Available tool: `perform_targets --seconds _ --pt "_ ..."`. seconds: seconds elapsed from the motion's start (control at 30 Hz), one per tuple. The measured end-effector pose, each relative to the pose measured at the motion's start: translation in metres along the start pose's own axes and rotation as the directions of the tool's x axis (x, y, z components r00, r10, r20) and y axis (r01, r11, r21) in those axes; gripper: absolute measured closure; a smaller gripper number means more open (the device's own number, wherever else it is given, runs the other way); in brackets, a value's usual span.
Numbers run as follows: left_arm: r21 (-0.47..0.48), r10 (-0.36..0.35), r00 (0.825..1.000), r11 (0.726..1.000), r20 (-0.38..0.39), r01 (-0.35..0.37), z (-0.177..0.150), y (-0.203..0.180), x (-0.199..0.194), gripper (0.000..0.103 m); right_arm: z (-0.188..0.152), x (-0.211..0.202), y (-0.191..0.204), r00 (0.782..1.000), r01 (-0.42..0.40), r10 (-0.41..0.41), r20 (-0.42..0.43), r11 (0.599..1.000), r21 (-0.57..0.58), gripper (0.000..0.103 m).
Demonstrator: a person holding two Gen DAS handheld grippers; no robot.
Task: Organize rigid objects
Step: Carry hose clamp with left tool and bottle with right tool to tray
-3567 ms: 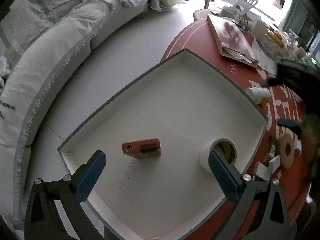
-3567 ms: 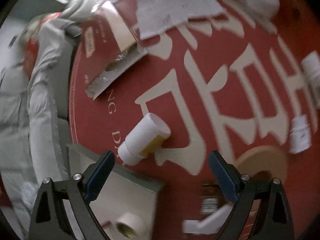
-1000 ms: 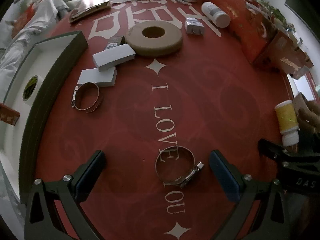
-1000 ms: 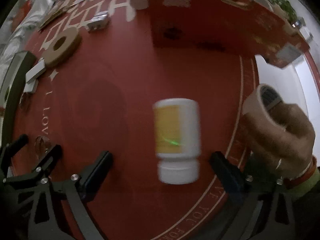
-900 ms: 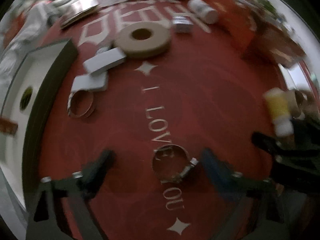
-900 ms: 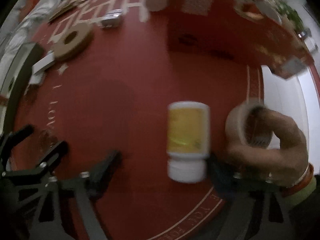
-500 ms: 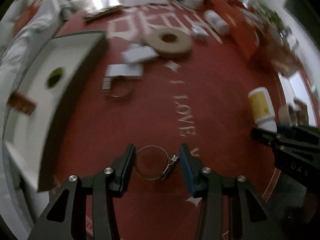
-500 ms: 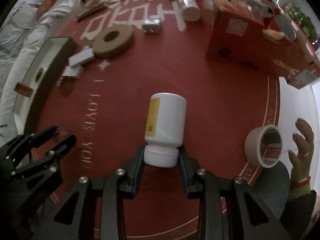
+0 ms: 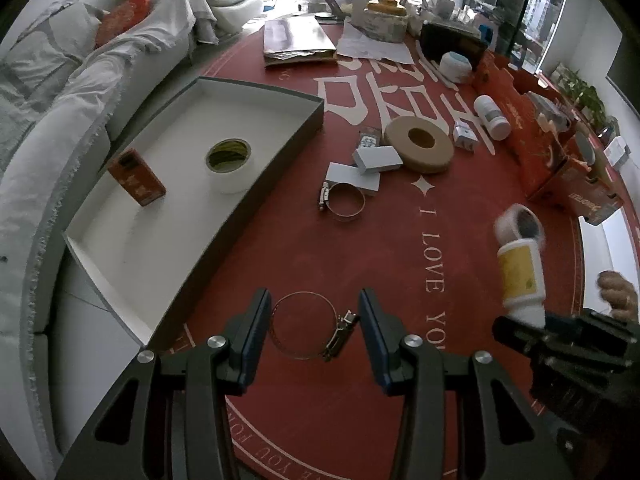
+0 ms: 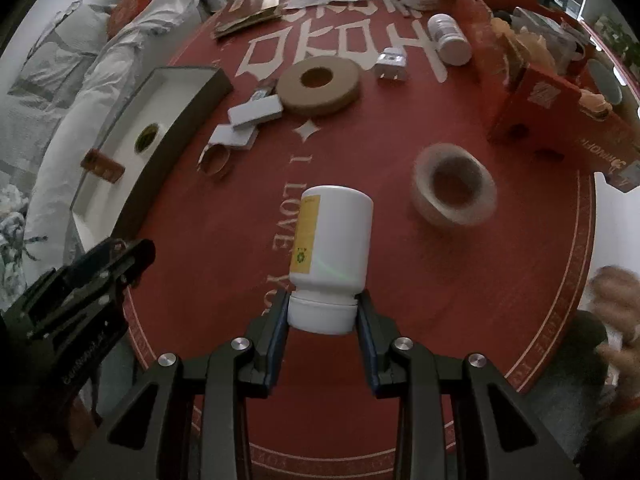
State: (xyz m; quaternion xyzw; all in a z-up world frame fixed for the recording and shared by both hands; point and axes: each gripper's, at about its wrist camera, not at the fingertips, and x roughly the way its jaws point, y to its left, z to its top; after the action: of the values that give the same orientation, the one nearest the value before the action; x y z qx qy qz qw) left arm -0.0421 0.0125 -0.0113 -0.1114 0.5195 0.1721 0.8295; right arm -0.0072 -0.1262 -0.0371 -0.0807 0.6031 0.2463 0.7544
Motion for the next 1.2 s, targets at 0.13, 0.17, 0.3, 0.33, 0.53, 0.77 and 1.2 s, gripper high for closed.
perform_targets --seconds 0.13,0.17,0.3,0.33,0.53,0.77,1.2 --pt "-0.012 -0.004 1.0 1.0 -0.006 0.004 -0.001 0.004 0.002 0.055 -0.005 0.009 0.01 1.0 0.011 -0.011 -0.02 1.0 -0.018 0.069" --pt "-0.015 -0.008 1.0 1.0 -0.008 0.007 -0.002 0.005 0.003 0.055 -0.006 0.012 0.011 1.0 0.014 -0.014 -0.025 1.0 -0.018 0.069" --pt "-0.025 -0.018 1.0 1.0 -0.01 0.018 -0.004 0.009 0.003 0.055 -0.008 0.019 0.014 0.999 0.02 -0.021 -0.043 1.0 -0.021 0.069" --pt "-0.028 -0.021 1.0 0.999 -0.011 0.021 -0.004 0.01 0.003 0.055 -0.009 0.02 0.015 0.999 0.022 -0.023 -0.045 1.0 -0.021 0.069" --pt "-0.048 -0.032 0.999 0.998 -0.02 0.031 -0.006 0.016 0.005 0.055 -0.01 0.026 0.02 0.998 0.027 -0.029 -0.06 0.999 -0.032 0.069" --pt "-0.055 -0.038 0.999 0.998 -0.03 0.036 -0.006 0.018 0.008 0.055 -0.008 0.031 0.022 0.996 0.03 -0.033 -0.079 0.999 -0.037 0.069" --pt "-0.087 -0.042 0.999 0.995 0.001 0.042 0.013 0.032 -0.001 0.055 0.013 0.028 0.037 0.997 0.056 -0.059 -0.051 0.997 -0.056 0.069"
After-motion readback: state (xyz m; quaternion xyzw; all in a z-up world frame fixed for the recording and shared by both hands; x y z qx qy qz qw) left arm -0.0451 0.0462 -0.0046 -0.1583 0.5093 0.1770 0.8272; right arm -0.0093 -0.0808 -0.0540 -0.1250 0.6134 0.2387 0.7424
